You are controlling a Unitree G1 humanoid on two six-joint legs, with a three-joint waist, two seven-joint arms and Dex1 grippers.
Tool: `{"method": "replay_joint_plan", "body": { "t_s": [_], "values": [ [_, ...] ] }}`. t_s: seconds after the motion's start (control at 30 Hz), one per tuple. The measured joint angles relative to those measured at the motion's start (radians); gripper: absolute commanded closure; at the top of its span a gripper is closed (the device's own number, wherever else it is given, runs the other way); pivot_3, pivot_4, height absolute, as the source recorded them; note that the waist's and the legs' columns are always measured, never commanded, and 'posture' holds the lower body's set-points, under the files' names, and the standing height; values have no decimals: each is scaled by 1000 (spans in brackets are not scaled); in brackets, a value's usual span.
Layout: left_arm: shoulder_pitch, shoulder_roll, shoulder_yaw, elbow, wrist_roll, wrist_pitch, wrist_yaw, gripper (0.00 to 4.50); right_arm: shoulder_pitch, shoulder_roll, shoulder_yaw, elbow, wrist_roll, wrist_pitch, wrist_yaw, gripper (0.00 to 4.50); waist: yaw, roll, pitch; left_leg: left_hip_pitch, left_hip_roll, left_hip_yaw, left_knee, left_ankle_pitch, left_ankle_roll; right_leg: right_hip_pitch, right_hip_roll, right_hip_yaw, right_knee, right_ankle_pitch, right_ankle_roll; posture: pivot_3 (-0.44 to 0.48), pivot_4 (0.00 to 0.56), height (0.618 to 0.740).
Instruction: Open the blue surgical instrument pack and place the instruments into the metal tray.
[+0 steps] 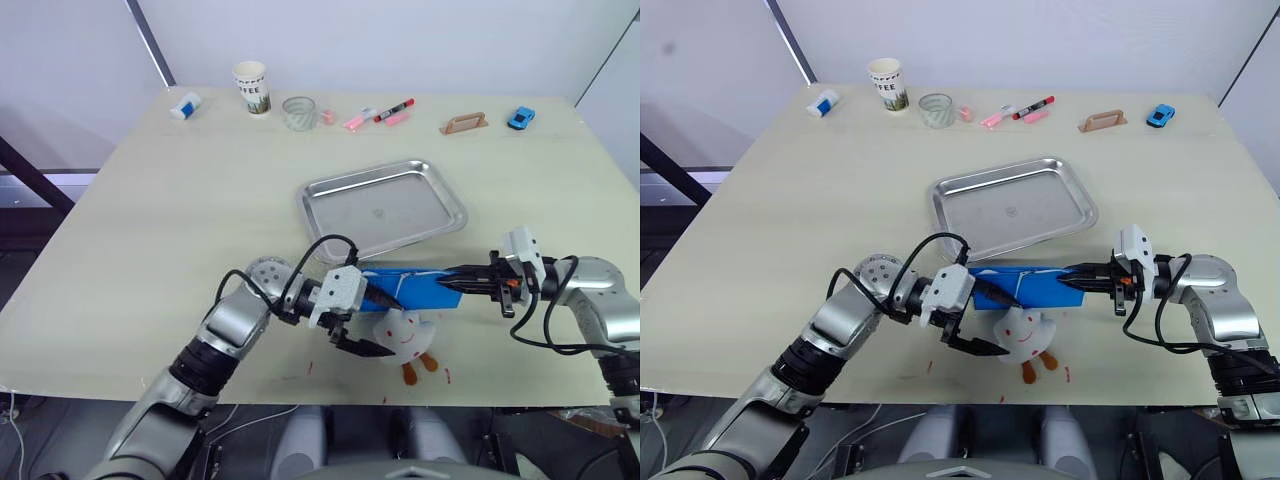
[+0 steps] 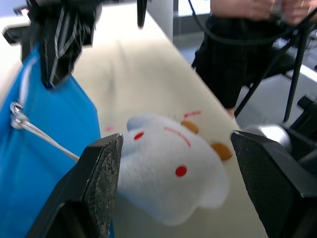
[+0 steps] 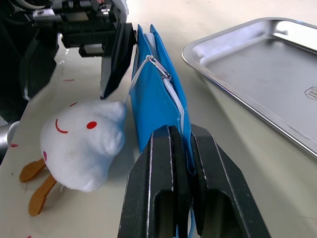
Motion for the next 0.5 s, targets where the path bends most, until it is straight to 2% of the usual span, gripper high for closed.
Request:
{"method": "replay_joint_plan", "body": {
  "t_s": [0.23, 0.33, 0.37, 0.4, 0.43, 0.47, 0.5],
  "values": [
    [-4, -20, -20, 48, 82, -46, 34, 825, 11, -4, -1, -17, 3, 5, -3, 4500, 0, 0, 0, 0, 0, 0, 0, 0, 0, 0, 0, 0, 0, 0, 0, 0, 150, 740],
    [-10, -28, -31, 56, 110, -59, 42, 1489, 13, -6, -4, -20, 4, 15, -4, 4500, 1, 0, 0, 0, 0, 0, 0, 0, 0, 0, 0, 0, 0, 0, 0, 0, 150, 740],
    [-11, -30, -34, 59, 114, -64, 42, 1894, 13, -6, -4, -24, 4, 18, -4, 4500, 1, 0, 0, 0, 0, 0, 0, 0, 0, 0, 0, 0, 0, 0, 0, 0, 150, 740],
    [-12, -30, -40, 61, 117, -70, 42, 2519, 13, -6, -4, -29, 4, 20, -4, 4500, 1, 0, 0, 0, 0, 0, 0, 0, 0, 0, 0, 0, 0, 0, 0, 0, 150, 740],
    [-13, -34, -42, 65, 122, -75, 42, 2827, 15, -6, -5, -32, 4, 20, -4, 4500, 0, 0, 0, 0, 0, 0, 0, 0, 0, 0, 0, 0, 0, 0, 0, 0, 150, 740],
    [-13, -34, -44, 66, 122, -77, 42, 3314, 16, -6, -5, -32, 4, 21, -5, 4500, 0, 0, 0, 0, 0, 0, 0, 0, 0, 0, 0, 0, 0, 0, 0, 0, 150, 740],
    [-13, -34, -44, 67, 123, -79, 42, 3543, 18, -6, -5, -33, 4, 21, -5, 4500, 0, 0, 0, 0, 0, 0, 0, 0, 0, 0, 0, 0, 0, 0, 0, 0, 150, 740]
  ]
}}
